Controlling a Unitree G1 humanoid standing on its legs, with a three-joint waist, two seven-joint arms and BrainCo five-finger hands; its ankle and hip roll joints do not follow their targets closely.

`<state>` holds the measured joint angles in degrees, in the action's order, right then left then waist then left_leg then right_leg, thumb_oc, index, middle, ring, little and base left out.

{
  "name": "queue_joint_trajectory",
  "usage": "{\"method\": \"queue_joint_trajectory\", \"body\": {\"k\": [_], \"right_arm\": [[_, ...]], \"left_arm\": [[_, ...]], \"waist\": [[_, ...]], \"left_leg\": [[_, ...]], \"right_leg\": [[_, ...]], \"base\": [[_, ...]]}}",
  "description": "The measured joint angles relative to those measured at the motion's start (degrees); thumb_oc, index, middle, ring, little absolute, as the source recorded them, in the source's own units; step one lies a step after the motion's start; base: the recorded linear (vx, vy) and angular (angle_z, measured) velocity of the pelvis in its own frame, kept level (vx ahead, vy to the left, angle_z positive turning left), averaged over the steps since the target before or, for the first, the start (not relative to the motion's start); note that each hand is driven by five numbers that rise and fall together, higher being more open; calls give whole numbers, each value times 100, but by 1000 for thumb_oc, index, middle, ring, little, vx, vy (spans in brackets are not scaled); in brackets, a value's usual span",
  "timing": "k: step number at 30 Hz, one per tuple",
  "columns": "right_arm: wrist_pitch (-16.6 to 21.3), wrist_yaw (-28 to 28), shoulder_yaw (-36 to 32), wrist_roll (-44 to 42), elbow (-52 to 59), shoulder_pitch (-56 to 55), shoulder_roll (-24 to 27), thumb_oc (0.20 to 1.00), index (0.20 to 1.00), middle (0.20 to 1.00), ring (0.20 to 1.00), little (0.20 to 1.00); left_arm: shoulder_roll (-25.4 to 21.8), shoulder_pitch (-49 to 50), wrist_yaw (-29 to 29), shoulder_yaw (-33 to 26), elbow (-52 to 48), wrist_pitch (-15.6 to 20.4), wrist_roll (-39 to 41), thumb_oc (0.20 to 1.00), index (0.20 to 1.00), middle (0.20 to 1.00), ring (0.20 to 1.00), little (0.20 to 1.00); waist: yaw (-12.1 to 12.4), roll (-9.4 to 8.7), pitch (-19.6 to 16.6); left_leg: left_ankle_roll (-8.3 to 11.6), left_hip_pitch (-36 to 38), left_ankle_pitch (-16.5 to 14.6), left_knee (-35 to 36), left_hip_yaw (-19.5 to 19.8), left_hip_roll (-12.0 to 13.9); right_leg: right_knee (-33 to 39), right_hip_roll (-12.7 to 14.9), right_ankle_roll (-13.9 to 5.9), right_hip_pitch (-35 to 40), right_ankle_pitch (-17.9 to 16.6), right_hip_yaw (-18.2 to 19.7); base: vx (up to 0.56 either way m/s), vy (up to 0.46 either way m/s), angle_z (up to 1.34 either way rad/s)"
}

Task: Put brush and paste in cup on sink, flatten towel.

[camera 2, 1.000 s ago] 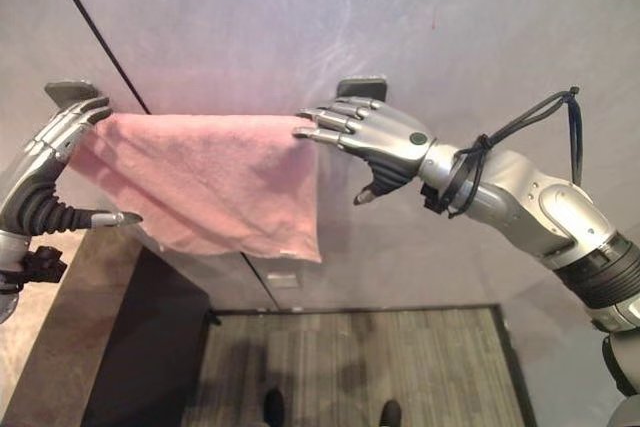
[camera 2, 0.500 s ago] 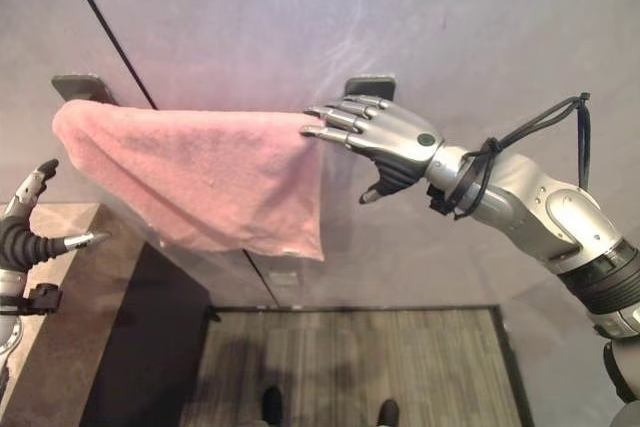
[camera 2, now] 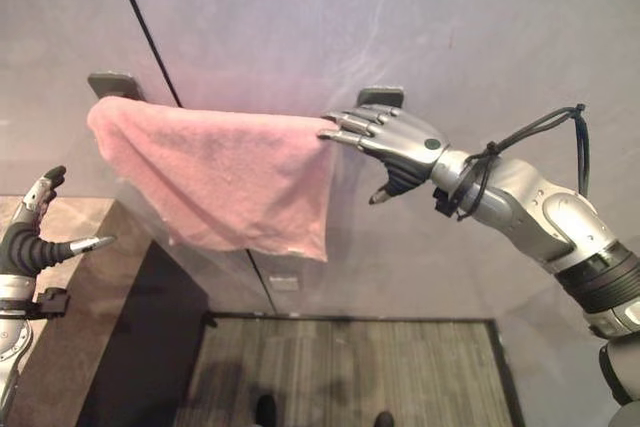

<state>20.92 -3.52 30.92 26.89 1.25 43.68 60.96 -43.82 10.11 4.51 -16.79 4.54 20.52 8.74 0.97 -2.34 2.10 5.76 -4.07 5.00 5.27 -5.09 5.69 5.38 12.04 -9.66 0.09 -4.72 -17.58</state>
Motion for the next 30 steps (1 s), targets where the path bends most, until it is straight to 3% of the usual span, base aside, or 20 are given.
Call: {"method": "queue_joint_trajectory", "body": {"k": [4, 23, 30], "right_arm": [[34, 80, 197, 138, -352, 64, -40, 1000, 1000, 1000, 1000, 1000], [11, 349, 402, 852, -1542, 348, -42, 1000, 1000, 1000, 1000, 1000], [-301, 371, 205, 1001, -1576, 259, -39, 1000, 1000, 1000, 1000, 1000]], "left_arm": [[231, 7, -25, 53, 1, -3, 39, 1000, 1000, 1000, 1000, 1000], [414, 10, -54, 255, 6, -30, 44, 1000, 1000, 1000, 1000, 1000], [649, -41, -40, 263, 6, -40, 44, 1000, 1000, 1000, 1000, 1000]], "waist": [[0, -26, -135], [55, -56, -315], [118, -62, -312]], "left_leg": [[-2, -4, 3, 21, -20, 1], [6, -325, -1, 19, -117, -2], [46, -515, -29, -6, -208, -61]], "right_leg": [[0, 11, -2, -5, -9, 7], [4, 40, -13, -282, -1, 41], [5, 129, -92, -461, 60, 71]], "base": [[-2, 0, 1], [-4, 0, 4], [4, -2, 3]]}}
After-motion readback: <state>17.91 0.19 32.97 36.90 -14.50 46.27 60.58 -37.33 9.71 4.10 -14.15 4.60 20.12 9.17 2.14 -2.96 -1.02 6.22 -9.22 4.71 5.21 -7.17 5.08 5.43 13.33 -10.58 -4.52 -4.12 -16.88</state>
